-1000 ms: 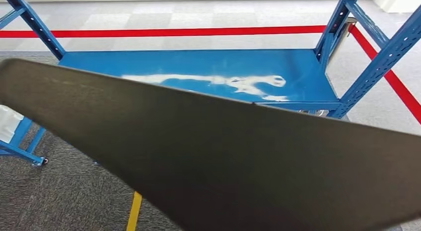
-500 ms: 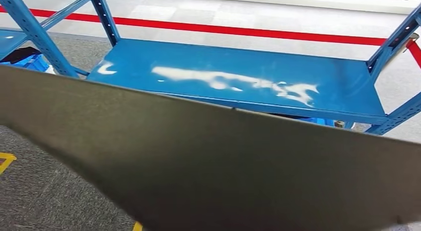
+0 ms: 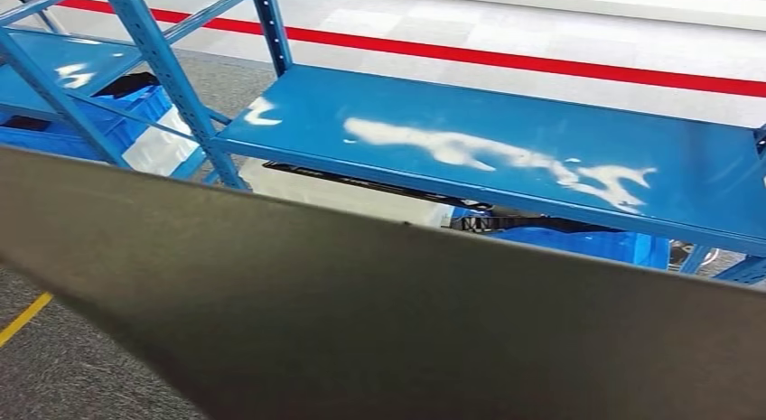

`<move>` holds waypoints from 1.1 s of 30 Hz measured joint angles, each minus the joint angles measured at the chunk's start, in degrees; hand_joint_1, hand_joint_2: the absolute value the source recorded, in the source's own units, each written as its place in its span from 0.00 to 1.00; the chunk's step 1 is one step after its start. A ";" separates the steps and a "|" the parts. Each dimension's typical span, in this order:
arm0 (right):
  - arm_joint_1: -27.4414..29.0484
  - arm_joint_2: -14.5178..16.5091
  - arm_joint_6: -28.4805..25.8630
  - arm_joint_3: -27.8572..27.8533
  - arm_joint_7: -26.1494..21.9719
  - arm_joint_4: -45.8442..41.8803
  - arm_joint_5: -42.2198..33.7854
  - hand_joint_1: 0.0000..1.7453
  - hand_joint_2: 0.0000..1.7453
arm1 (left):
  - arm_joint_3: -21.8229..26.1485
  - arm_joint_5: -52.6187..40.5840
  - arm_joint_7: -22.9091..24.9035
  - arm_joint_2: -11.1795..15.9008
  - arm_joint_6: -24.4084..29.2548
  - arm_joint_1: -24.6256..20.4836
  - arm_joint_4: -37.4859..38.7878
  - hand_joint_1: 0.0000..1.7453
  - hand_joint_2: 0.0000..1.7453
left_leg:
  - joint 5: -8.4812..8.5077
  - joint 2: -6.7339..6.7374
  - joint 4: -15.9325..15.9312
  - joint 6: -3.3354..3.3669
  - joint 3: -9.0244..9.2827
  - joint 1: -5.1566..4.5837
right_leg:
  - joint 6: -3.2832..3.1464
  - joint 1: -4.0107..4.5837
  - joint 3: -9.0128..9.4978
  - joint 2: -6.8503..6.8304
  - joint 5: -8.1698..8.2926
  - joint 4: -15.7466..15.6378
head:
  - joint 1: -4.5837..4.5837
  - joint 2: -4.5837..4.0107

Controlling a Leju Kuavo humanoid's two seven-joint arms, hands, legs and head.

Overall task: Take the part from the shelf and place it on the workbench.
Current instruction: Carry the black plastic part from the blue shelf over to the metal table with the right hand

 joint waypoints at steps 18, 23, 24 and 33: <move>-1.58 0.48 0.85 1.25 0.62 1.21 -0.52 1.00 1.00 | 0.44 0.18 0.49 -0.02 -0.39 0.03 0.00 0.00 1.00 | 3.87 0.81 -7.68 2.58 4.46 0.08 | 2.14 0.18 -6.62 -0.44 -8.42 15.96 | 0.22 -0.01; -1.51 0.46 1.05 1.43 0.64 1.70 -1.01 1.00 1.00 | 0.44 0.09 1.02 -0.04 -0.43 0.01 0.00 0.00 1.00 | 3.82 -2.82 -6.95 2.29 4.10 -0.12 | 1.50 0.07 -2.21 3.58 -0.01 3.34 | 0.21 -0.01; -1.46 0.46 1.09 1.44 0.65 1.79 -1.04 1.00 1.00 | 0.44 0.07 1.08 -0.05 -0.45 -0.01 0.00 0.00 1.00 | 3.90 -3.47 -6.78 2.02 3.71 -0.04 | 1.41 0.08 -1.83 4.56 0.33 1.97 | 0.21 -0.01; -1.32 0.46 1.41 1.77 0.75 2.48 -1.07 1.00 1.00 | 0.38 -0.72 1.02 -0.05 -1.26 -0.10 0.00 0.00 1.00 | -2.91 0.90 8.36 -0.71 -4.04 0.64 | 0.13 -0.19 -1.42 -1.65 0.15 1.11 | -0.08 0.01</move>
